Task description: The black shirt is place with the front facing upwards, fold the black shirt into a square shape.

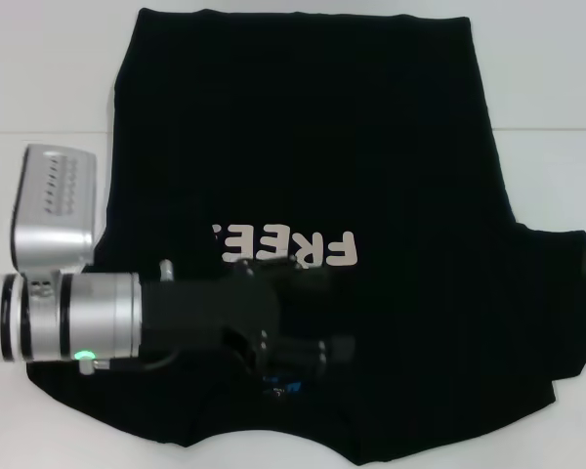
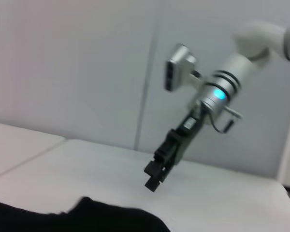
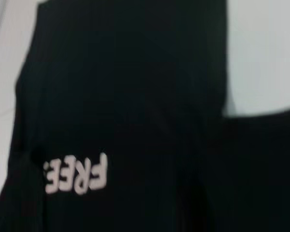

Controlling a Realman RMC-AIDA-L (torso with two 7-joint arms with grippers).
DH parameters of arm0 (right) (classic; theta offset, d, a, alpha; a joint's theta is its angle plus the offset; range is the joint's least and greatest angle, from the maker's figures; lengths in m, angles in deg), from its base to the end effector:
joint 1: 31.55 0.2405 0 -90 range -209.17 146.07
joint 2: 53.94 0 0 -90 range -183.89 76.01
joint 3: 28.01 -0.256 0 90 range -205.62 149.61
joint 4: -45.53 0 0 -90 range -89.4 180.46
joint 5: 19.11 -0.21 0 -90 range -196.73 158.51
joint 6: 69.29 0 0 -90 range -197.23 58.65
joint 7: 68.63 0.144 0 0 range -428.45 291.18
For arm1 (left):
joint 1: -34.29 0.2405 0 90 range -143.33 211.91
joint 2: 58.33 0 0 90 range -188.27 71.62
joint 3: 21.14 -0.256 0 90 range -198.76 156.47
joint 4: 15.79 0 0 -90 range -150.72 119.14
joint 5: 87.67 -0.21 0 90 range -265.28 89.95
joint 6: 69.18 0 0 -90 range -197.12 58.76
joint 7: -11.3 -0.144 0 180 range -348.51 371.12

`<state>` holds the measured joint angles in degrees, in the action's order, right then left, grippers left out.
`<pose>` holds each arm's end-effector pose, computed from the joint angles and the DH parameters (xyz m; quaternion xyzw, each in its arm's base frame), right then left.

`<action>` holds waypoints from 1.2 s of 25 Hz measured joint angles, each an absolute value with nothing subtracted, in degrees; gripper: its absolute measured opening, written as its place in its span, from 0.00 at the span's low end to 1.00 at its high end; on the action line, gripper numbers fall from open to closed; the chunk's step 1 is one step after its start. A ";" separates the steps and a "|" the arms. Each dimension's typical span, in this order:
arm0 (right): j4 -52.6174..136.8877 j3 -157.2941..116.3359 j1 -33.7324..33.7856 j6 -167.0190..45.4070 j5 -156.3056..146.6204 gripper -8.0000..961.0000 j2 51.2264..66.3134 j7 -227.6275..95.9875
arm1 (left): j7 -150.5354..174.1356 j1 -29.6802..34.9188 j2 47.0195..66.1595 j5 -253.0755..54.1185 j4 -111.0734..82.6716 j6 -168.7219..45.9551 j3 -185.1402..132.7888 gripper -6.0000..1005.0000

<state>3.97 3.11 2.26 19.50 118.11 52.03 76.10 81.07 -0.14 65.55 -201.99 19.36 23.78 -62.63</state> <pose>0.3240 0.3564 0.1096 -0.7057 0.6783 0.1237 0.1633 -0.2146 0.3209 -0.0432 -0.9516 -0.1132 -0.2795 0.0598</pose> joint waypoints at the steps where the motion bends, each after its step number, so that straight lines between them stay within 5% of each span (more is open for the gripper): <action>1: 4.24 3.12 2.13 20.11 119.13 0.86 51.88 77.10 | 80.21 -0.10 65.56 -201.99 19.17 23.55 -63.64 0.89; 30: 13.69 3.24 2.04 13.43 121.48 0.85 52.35 79.58 | 79.41 -0.64 65.59 -201.39 18.13 19.00 -65.97 0.89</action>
